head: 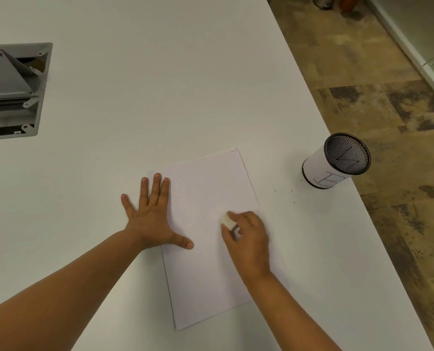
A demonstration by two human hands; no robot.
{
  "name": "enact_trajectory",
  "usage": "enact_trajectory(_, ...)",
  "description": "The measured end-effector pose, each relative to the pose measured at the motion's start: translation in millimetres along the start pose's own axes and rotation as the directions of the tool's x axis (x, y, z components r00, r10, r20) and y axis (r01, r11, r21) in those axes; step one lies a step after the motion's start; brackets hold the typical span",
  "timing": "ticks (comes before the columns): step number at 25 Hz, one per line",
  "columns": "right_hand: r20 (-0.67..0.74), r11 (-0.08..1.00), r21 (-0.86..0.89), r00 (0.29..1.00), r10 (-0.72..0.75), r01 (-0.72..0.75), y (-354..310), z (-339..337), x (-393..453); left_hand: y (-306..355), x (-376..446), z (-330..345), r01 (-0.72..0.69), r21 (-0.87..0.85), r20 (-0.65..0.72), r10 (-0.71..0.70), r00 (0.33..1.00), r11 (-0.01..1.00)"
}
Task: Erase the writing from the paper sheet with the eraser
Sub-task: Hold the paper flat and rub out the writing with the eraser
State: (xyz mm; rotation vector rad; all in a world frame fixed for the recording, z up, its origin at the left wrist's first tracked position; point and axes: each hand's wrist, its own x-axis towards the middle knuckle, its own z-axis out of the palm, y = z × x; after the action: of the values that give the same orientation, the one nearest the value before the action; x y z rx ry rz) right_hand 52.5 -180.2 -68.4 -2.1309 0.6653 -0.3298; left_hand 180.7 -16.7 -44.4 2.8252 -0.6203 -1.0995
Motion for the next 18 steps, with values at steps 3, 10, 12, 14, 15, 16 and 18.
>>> enact_trajectory(3,-0.064,0.989,0.019,0.987,0.15,-0.149,10.1,-12.8,30.6,1.2,-0.2,-0.5,0.005,-0.013,0.008,-0.005,1.0,1.0)
enact_trajectory(10,-0.062,0.992,-0.062,0.993,0.103,-0.107,-3.6,-1.0,25.0,2.1,-1.1,-1.8,0.008,-0.006,0.02,-0.008,1.0,1.0)
enact_trajectory(12,-0.171,0.976,-0.05,0.965,0.2,-0.211,7.0,-15.0,45.3,1.6,-1.4,-2.6,0.009,-0.011,0.025,-0.009,1.0,1.0)
enact_trajectory(14,-0.204,0.97,-0.04,0.952,0.227,-0.24,7.2,-18.3,46.8,1.8,-1.9,-1.9,0.006,-0.01,0.027,-0.006,1.0,1.0)
enact_trajectory(15,-0.173,0.979,-0.025,0.966,0.193,-0.201,3.0,-12.8,39.5,2.0,-1.8,-1.3,0.005,-0.008,0.024,-0.005,1.0,1.0)
enact_trajectory(16,-0.117,0.991,-0.027,0.985,0.13,-0.134,-2.4,-3.8,28.4,1.6,-1.9,-1.4,0.009,-0.008,0.023,-0.008,1.0,1.0)
enact_trajectory(18,-0.04,0.997,-0.062,0.998,0.048,-0.05,-4.5,3.1,17.4,2.0,-2.4,-2.9,0.009,-0.005,0.024,-0.009,1.0,1.0)
